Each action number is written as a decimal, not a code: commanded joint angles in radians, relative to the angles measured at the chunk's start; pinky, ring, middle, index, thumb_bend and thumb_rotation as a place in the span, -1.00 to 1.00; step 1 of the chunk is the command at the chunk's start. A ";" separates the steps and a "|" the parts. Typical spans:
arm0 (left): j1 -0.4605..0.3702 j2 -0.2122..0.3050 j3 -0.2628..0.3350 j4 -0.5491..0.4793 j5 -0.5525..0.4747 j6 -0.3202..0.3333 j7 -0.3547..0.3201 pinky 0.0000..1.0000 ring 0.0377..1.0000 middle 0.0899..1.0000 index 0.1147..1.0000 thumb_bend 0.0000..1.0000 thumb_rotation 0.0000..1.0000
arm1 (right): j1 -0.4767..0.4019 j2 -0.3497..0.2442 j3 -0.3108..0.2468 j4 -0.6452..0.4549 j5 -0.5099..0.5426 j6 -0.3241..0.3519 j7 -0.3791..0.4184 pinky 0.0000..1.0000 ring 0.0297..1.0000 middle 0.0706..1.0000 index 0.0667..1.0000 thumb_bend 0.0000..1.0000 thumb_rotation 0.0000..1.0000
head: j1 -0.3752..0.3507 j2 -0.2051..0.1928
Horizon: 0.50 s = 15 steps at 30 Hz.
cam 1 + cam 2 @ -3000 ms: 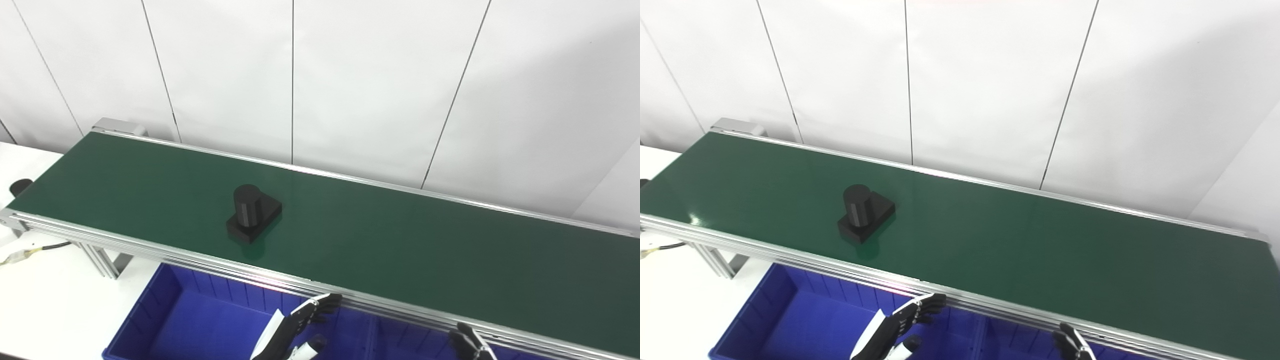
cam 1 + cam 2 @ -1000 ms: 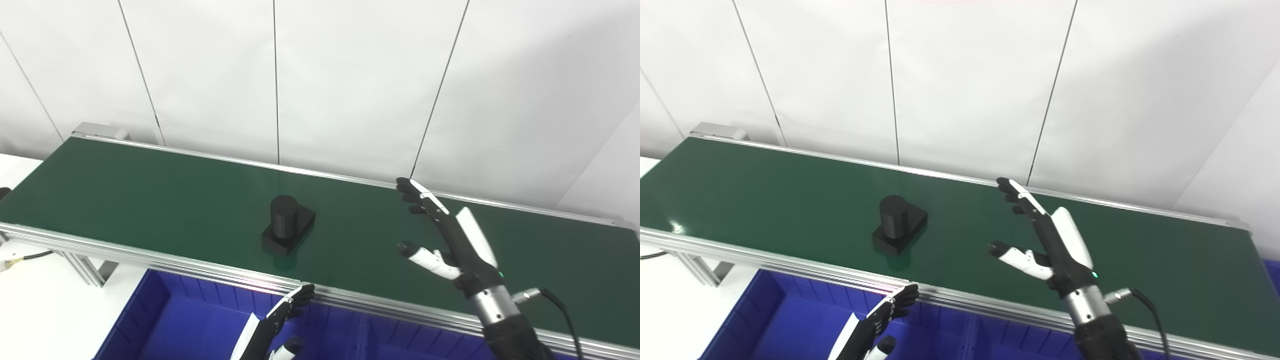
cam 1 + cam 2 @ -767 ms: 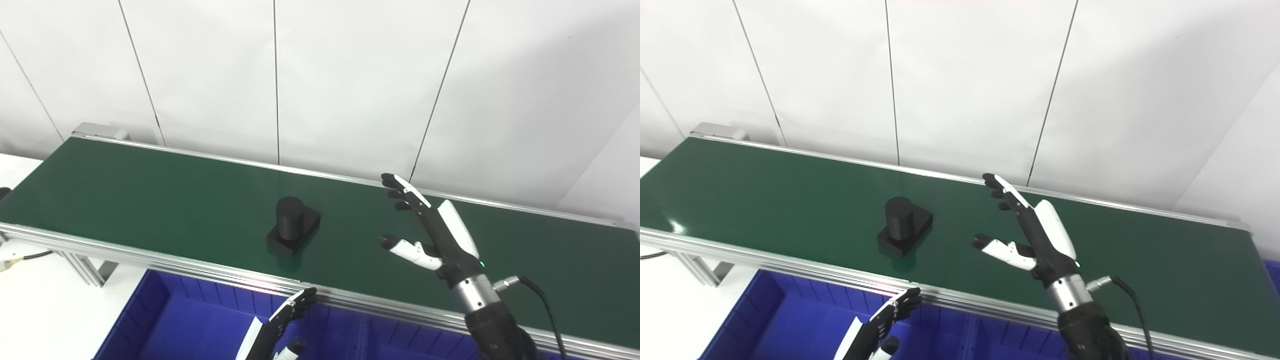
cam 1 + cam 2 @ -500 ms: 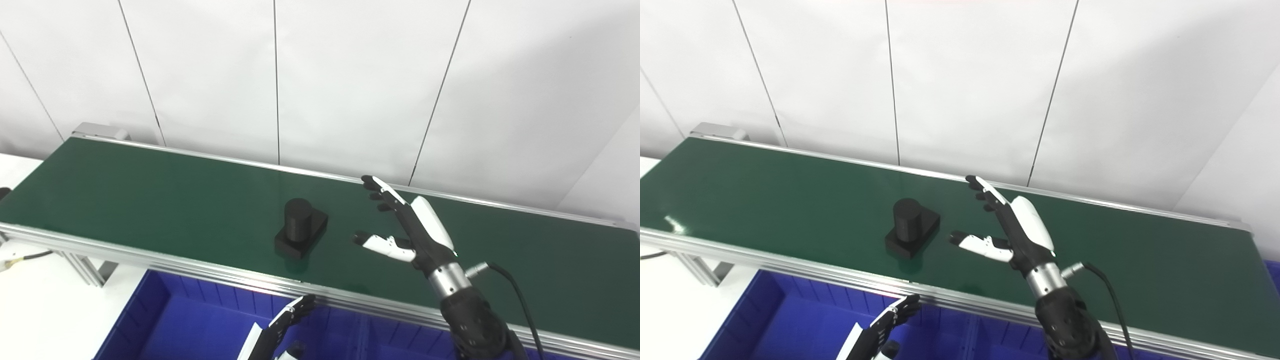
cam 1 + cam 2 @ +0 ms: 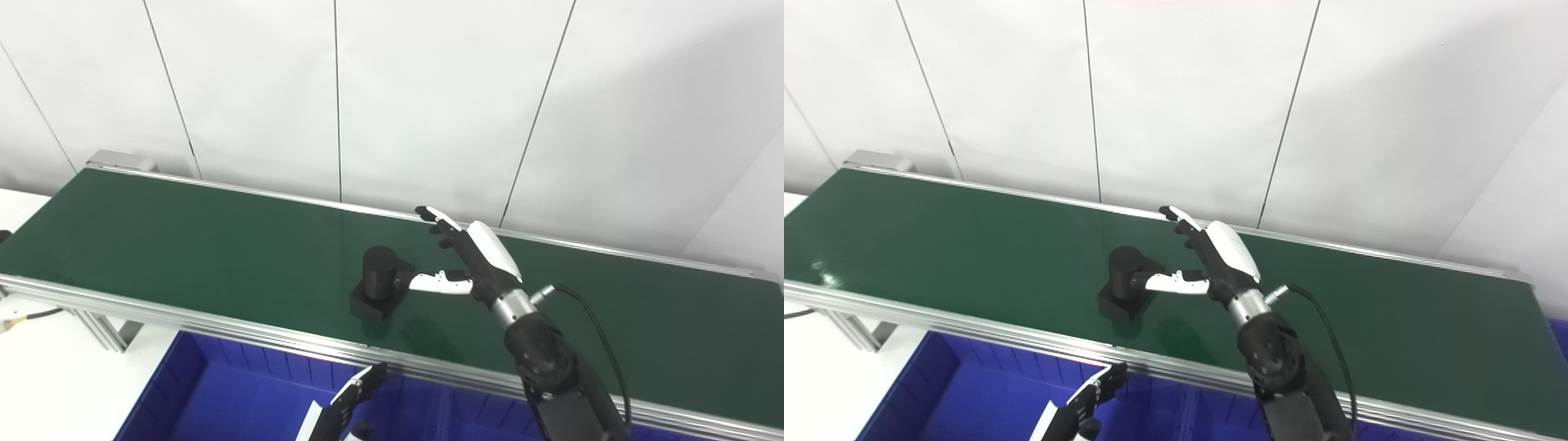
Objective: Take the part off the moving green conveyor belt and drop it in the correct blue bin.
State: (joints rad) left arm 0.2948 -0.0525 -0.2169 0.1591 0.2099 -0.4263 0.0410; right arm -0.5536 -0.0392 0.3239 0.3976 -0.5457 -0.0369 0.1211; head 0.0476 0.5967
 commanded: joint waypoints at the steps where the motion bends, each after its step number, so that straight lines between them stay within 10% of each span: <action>1: -0.009 -0.005 -0.014 -0.026 0.008 -0.043 0.020 0.75 0.73 0.70 0.66 0.50 1.00 | -0.067 0.028 0.010 0.013 -0.010 0.010 -0.030 0.48 0.71 0.80 0.82 0.90 0.21 | 0.002 0.000; 15: -0.017 0.032 -0.119 -0.031 0.049 -0.044 0.143 0.65 0.64 0.63 0.62 0.36 1.00 | -0.188 0.045 0.113 0.295 -0.127 -0.020 -0.145 0.67 0.80 0.84 0.83 0.97 0.09 | 0.019 0.012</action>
State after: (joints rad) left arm 0.2882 -0.0201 -0.3204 0.1579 0.2416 -0.4274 0.1493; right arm -0.6763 -0.0087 0.4352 0.6981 -0.6684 -0.0370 0.0116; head 0.0629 0.6074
